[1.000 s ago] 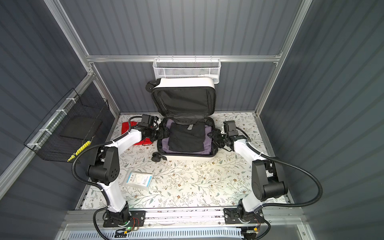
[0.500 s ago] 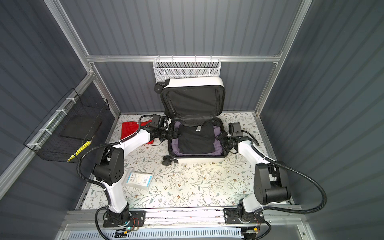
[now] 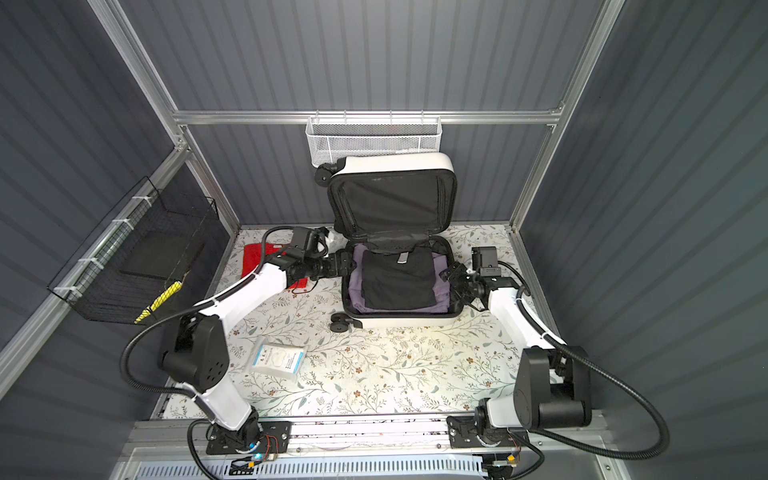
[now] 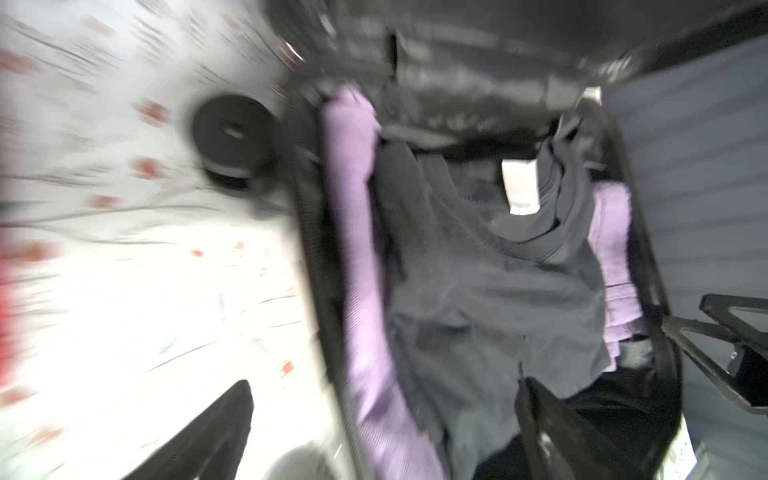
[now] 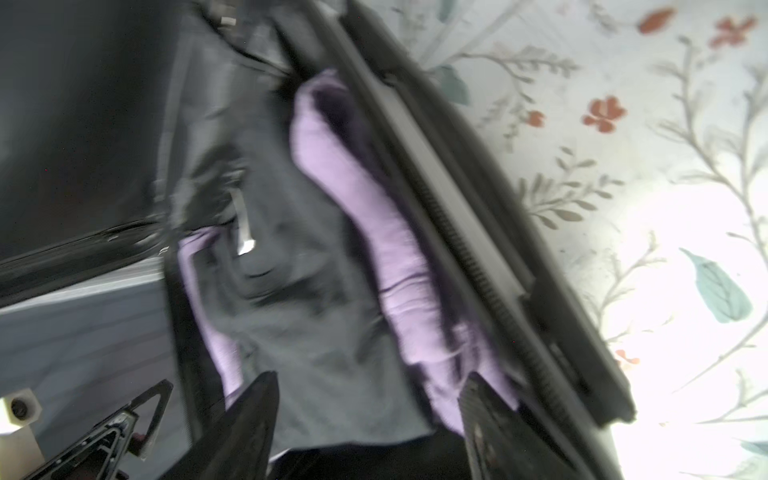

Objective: Pack the luggage

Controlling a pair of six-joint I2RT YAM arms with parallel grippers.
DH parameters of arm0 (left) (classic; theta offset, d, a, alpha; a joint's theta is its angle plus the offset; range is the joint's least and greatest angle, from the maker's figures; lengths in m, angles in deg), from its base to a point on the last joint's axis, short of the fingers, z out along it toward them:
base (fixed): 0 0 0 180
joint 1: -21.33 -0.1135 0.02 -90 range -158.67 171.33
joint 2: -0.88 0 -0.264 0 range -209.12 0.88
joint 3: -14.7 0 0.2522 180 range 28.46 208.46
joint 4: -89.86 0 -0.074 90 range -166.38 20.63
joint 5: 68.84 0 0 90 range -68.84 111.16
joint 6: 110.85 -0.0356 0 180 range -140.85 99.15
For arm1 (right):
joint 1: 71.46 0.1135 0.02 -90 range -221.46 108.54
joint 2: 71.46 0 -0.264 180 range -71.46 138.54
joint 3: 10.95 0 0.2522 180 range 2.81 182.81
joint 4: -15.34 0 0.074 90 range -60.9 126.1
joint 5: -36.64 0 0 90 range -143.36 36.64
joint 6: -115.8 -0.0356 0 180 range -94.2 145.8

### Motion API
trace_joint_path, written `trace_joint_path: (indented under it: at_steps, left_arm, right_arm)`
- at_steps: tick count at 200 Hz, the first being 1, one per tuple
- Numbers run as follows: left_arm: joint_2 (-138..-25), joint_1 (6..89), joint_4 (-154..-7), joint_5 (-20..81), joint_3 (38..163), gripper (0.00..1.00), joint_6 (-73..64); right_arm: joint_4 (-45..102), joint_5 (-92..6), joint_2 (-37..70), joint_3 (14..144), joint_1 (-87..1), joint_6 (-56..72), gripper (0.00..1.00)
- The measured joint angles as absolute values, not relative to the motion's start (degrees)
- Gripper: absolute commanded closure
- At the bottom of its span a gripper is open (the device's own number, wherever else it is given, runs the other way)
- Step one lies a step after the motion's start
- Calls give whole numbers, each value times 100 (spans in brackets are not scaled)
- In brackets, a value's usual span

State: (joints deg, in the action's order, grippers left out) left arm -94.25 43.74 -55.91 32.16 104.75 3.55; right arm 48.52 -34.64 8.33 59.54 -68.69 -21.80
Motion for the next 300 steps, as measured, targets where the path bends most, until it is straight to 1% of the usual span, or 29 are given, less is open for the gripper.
trace_joint_path:
  at_steps: [22, 28, 30, 46, 63, 88, 100, 109, 126, 155, 197, 223, 259, 300]
  left_arm:
    - [-8819, 3908, -5361, 2936, 10269, 0, 259]
    - [-8723, 3799, -5276, 2845, 10248, 0, 204]
    - [-8697, 3766, -5243, 2805, 10243, 0, 182]
    - [-8632, 3522, -4985, 2467, 10241, 0, 23]
    - [-8717, 3487, -4675, 2165, 10241, 2, -137]
    - [-9027, 3489, -4336, 1774, 10243, 11, -347]
    - [-9226, 3489, -4200, 1612, 10243, 18, -432]
    - [-9370, 3489, -4104, 1505, 10254, 21, -528]
    - [-9624, 3489, -3991, 1350, 10285, 25, -633]
    - [-10011, 3489, -3875, 1190, 10523, 28, -779]
    - [-10588, 3489, -3857, 998, 10938, 37, -935]
    - [-10878, 3489, -3894, 910, 11179, 38, -1000]
    - [-11187, 3489, -3914, 889, 11428, 40, -1022]
    - [-11429, 3489, -3912, 858, 11513, 49, -1077]
  right_arm:
    - [4959, -3372, 682, 6223, -6869, -1924, 8]
    - [5001, -3361, 645, 6291, -6869, -1856, 2]
    - [5003, -3361, 625, 6315, -6869, -1871, 1]
    - [5036, -3350, 535, 6418, -6880, -1740, 1]
    - [5040, -3311, 470, 6457, -6906, -1749, 1]
    - [4784, -3029, 385, 6321, -7131, -2158, 1]
    - [4509, -2834, 278, 6112, -7293, -2348, 1]
    - [4389, -2753, 201, 5976, -7389, -2464, 1]
    - [4207, -2718, 61, 5825, -7464, -2660, 1]
    - [3956, -2528, -151, 5751, -7492, -2765, 1]
    - [3298, -1851, -140, 5524, -7475, -2921, 1]
    - [3292, -1615, -50, 5524, -7107, -2838, 4]
    - [3543, -1608, 131, 5720, -6001, -2490, 8]
    - [3810, -1787, 282, 5744, -5014, -2269, 10]
